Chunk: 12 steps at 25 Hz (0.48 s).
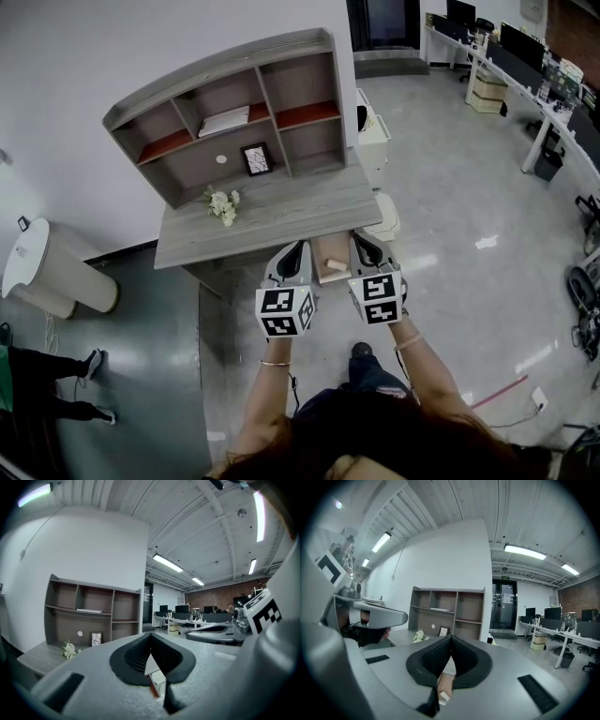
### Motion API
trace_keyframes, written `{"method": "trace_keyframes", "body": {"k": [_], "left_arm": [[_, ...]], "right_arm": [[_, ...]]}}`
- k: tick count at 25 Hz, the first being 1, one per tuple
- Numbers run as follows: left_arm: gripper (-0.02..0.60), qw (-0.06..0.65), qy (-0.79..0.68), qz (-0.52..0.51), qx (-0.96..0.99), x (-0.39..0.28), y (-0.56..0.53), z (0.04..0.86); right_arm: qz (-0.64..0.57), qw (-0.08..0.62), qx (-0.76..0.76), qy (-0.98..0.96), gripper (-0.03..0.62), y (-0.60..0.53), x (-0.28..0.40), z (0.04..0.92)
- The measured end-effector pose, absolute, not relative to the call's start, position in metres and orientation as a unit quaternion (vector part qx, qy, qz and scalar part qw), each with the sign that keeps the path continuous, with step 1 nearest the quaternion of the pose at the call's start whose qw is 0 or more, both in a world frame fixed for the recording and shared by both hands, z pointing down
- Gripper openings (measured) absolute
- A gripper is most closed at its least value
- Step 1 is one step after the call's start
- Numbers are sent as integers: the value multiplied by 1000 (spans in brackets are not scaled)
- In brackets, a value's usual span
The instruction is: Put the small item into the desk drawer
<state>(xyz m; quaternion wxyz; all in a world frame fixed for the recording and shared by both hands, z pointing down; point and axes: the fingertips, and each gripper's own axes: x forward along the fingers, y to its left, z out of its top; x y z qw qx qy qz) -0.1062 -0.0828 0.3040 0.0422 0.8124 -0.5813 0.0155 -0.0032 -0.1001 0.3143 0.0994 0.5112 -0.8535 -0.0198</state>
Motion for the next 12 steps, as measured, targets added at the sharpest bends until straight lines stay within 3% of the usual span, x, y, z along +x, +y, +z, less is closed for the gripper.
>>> {"method": "trace_keyframes", "body": {"k": [12], "left_arm": [[15,31,-575,9,817,-98,-73,289]], "right_arm": [[-25,79,518,-851,2,-90,3,297]]}}
